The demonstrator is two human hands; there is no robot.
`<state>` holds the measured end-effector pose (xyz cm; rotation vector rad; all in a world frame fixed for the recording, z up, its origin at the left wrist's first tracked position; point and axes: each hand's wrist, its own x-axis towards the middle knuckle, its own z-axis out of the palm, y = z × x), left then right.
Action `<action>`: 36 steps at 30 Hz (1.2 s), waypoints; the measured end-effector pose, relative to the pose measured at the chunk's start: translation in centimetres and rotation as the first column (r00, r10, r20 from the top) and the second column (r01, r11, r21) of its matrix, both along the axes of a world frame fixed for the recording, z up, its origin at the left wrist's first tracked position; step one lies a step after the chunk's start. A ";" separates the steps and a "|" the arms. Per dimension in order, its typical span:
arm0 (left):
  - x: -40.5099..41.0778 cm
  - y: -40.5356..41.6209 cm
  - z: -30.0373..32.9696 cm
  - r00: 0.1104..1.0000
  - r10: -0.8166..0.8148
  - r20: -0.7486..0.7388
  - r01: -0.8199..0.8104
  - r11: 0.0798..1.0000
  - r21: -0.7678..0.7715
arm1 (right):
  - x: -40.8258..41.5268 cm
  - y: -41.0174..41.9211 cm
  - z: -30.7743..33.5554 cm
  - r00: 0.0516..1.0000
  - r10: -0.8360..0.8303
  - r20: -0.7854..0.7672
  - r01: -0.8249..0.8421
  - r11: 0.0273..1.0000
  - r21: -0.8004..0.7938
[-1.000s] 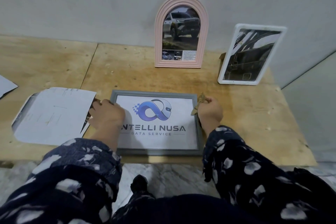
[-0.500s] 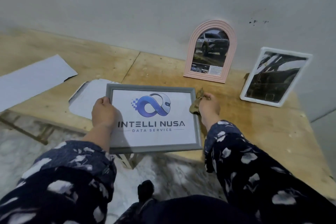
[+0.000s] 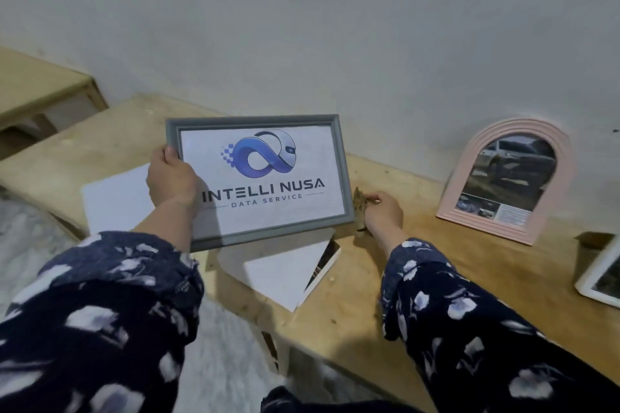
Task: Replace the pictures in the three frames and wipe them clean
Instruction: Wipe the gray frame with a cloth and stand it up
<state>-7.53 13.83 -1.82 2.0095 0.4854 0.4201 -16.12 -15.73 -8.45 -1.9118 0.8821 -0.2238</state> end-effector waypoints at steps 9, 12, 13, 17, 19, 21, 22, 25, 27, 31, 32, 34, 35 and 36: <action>10.2 4.0 -0.6 0.999 0.009 0.051 -0.009 1.000 -0.003 | 9.5 2.7 -2.5 0.936 0.311 -0.164 -0.351 0.837 -0.418; 12.2 4.5 -1.4 0.999 0.017 0.035 -0.017 1.000 -0.014 | 9.0 4.2 -5.7 0.890 0.350 -0.292 -0.455 0.719 -0.525; 12.6 4.5 -1.6 1.000 0.014 0.028 -0.014 1.000 -0.021 | 8.6 4.5 -6.4 0.899 0.347 -0.267 -0.438 0.706 -0.557; 14.0 3.9 -2.4 1.000 -0.021 0.017 0.022 0.998 -0.052 | 8.4 4.8 -6.9 0.922 0.355 -0.157 -0.384 0.782 -0.491; 14.5 2.6 -2.4 0.999 -0.035 0.024 0.036 0.996 -0.082 | 9.0 4.3 -5.5 0.965 0.248 -0.080 -0.261 0.934 -0.244; 14.8 0.9 -1.9 0.999 -0.035 0.036 0.039 0.991 -0.127 | 9.8 3.4 -3.5 0.996 0.041 0.075 -0.047 0.996 0.075; 15.0 0.1 -1.6 0.998 -0.036 0.047 0.043 0.989 -0.143 | 10.3 2.8 -2.4 0.989 -0.067 0.131 0.046 0.986 0.157; 15.7 -2.8 -1.0 0.995 -0.062 0.081 0.076 0.981 -0.177 | 11.2 -0.1 1.0 0.950 -0.236 0.203 0.163 0.933 0.321; 16.0 -5.0 -0.8 0.990 -0.108 0.096 0.125 0.971 -0.202 | 11.4 -2.2 2.8 0.934 -0.274 0.229 0.169 0.904 0.392; 16.7 -11.0 -0.6 0.943 -0.294 0.160 0.322 0.925 -0.203 | 10.1 -6.7 3.8 0.938 -0.268 0.222 0.196 0.934 0.299; 16.9 -12.5 -0.6 0.930 -0.331 0.162 0.360 0.909 -0.209 | 9.6 -7.5 3.5 0.934 -0.278 0.225 0.216 0.940 0.265; 17.1 -15.7 -1.1 0.908 -0.389 0.157 0.417 0.878 -0.233 | 8.6 -9.2 2.7 0.915 -0.337 0.223 0.291 0.932 0.215; 17.1 -17.0 -1.4 0.897 -0.416 0.148 0.441 0.863 -0.247 | 8.2 -9.9 2.3 0.904 -0.366 0.220 0.328 0.925 0.191; 17.2 -18.2 -1.8 0.887 -0.442 0.132 0.461 0.848 -0.263 | 7.9 -10.5 1.8 0.896 -0.391 0.210 0.361 0.917 0.170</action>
